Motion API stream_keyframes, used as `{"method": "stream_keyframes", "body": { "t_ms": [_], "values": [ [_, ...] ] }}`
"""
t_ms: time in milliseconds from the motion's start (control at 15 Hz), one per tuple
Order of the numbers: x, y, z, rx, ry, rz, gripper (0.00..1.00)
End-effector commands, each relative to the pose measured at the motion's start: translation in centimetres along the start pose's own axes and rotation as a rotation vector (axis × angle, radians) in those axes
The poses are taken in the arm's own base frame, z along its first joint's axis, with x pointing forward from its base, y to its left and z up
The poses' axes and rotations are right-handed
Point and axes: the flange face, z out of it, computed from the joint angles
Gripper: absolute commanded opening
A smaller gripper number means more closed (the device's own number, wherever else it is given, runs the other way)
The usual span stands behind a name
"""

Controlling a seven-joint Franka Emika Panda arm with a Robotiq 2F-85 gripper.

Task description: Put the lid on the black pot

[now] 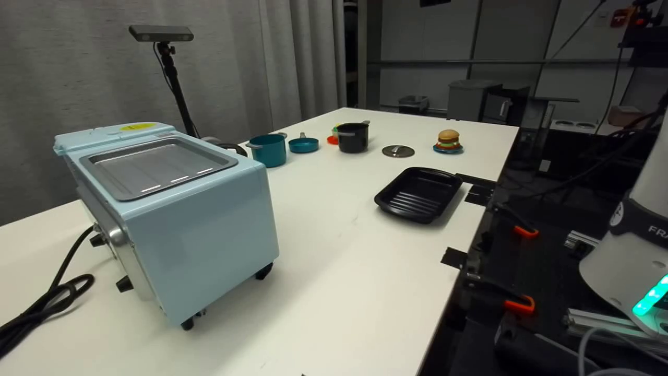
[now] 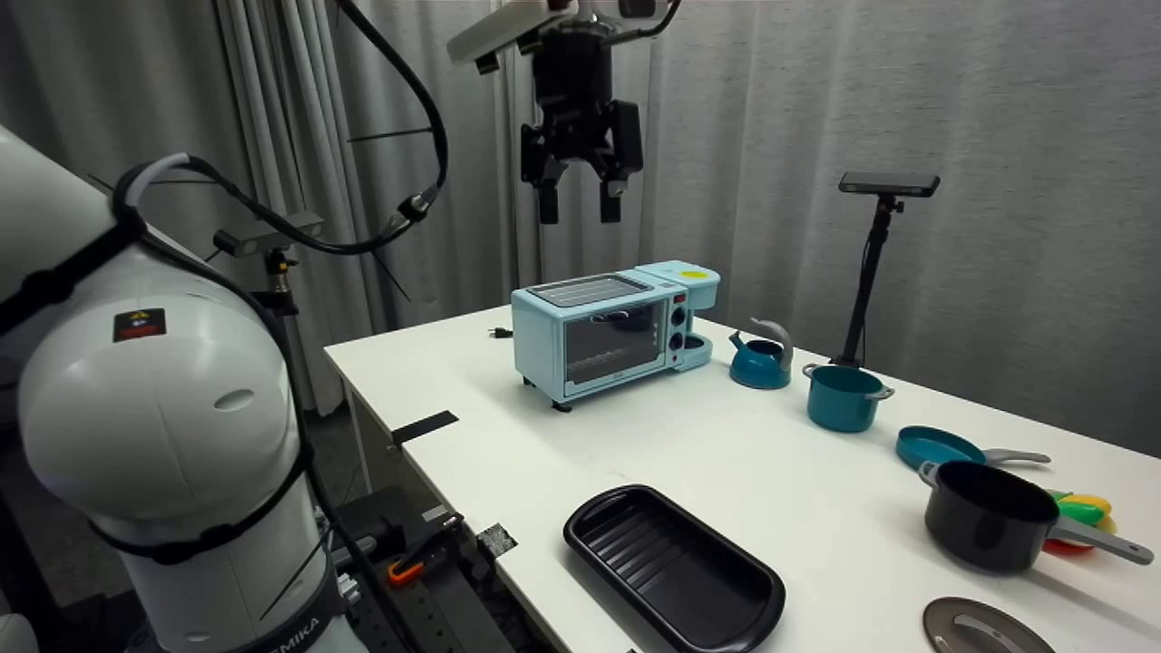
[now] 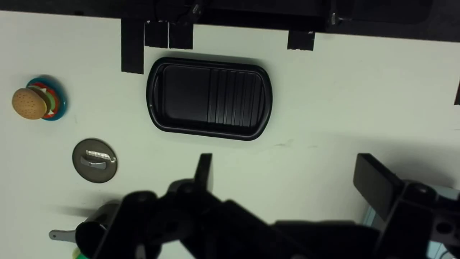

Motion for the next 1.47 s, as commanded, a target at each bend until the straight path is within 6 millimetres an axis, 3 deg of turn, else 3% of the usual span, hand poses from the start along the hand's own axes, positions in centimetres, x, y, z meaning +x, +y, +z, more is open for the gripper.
{"method": "stream_keyframes", "body": {
  "t_ms": [0, 933, 1133, 1400],
  "values": [
    [0.0, 0.0, -0.1, 0.000, -0.001, 0.000, 1.00],
    [0.4, 0.2, 0.1, 0.036, -0.009, 0.010, 1.00],
    [1.7, 1.7, 1.4, 0.125, -0.057, 0.078, 1.00],
    [2.8, 6.5, 4.5, 0.233, -0.129, 0.180, 1.00]
  ]
}}
